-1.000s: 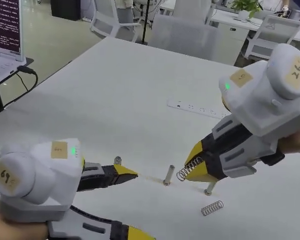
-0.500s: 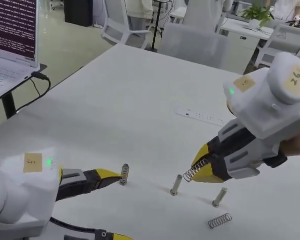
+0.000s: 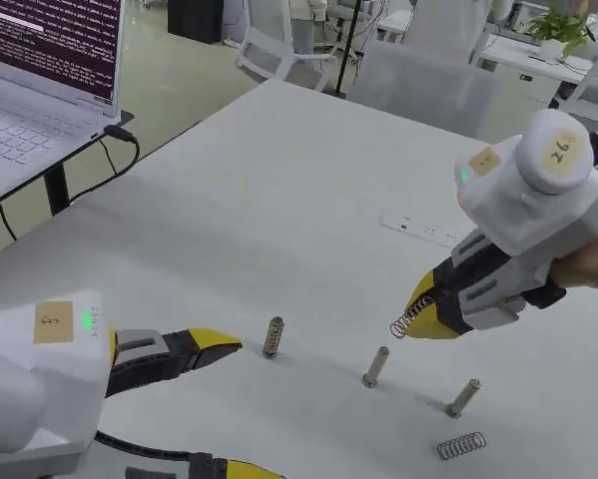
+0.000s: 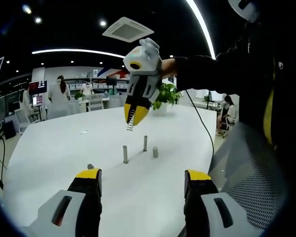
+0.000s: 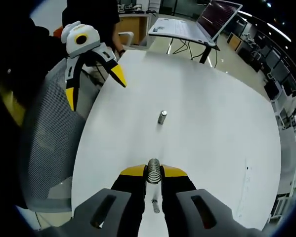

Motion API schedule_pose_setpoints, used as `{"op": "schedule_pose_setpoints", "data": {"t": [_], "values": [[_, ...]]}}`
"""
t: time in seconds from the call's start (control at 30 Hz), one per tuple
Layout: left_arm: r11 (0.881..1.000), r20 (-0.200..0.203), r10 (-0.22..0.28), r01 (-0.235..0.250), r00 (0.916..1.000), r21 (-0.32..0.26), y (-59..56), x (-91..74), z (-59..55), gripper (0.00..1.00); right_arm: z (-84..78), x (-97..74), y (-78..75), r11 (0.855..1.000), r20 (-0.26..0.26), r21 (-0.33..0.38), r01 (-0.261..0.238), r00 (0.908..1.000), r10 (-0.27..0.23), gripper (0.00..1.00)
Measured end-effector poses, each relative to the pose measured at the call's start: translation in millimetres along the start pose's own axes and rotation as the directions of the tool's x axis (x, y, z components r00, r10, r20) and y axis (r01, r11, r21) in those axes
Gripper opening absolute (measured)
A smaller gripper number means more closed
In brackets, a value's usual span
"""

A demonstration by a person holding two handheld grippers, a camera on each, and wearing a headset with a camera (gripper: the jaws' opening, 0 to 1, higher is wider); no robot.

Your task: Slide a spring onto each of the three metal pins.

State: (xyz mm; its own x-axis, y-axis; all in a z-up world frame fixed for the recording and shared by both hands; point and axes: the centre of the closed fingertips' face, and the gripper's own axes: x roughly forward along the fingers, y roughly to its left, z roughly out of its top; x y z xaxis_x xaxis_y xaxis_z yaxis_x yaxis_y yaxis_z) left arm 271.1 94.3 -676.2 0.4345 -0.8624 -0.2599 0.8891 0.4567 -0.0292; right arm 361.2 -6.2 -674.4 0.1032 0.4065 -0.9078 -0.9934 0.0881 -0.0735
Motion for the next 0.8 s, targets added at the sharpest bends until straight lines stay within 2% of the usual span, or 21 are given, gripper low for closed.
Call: {"op": "schedule_pose_setpoints", "data": {"t": [0.23,0.37,0.43,0.57,0.63,0.8], "values": [[1.0,-0.006,0.015,-0.015,0.9999,0.02,1.9,-0.5,-0.4,0.63,-10.5,19.0,-7.5,1.0,-0.101,-0.019,-0.02,0.9947,0.018,0.09],[0.999,-0.011,0.014,-0.014,0.9998,0.029,1.8,-0.3,-1.1,0.63,-11.8,27.6,-7.5,0.999,-0.121,-0.018,-0.038,0.9919,0.036,0.09],[0.999,-0.011,0.014,-0.014,0.9998,0.032,2.0,-0.3,-1.2,0.63,-17.6,31.2,-8.9,0.999,-0.157,-0.026,-0.039,0.987,0.034,0.09],[0.999,-0.009,0.017,-0.017,0.9998,0.032,3.0,-0.6,-1.0,0.63,-22.2,36.6,-15.1,0.999,-0.166,-0.017,-0.046,0.9851,0.043,0.09],[0.999,-0.01,0.015,-0.015,0.9998,0.031,2.5,-0.5,-1.5,0.63,-27.3,39.4,-17.9,0.999,-0.189,-0.024,-0.04,0.9814,0.035,0.09],[0.999,-0.016,0.014,-0.014,0.9998,0.032,2.5,-0.5,-2.2,0.62,-31.4,43.0,-18.3,0.998,-0.198,-0.013,-0.056,0.9789,0.053,0.09]]}}
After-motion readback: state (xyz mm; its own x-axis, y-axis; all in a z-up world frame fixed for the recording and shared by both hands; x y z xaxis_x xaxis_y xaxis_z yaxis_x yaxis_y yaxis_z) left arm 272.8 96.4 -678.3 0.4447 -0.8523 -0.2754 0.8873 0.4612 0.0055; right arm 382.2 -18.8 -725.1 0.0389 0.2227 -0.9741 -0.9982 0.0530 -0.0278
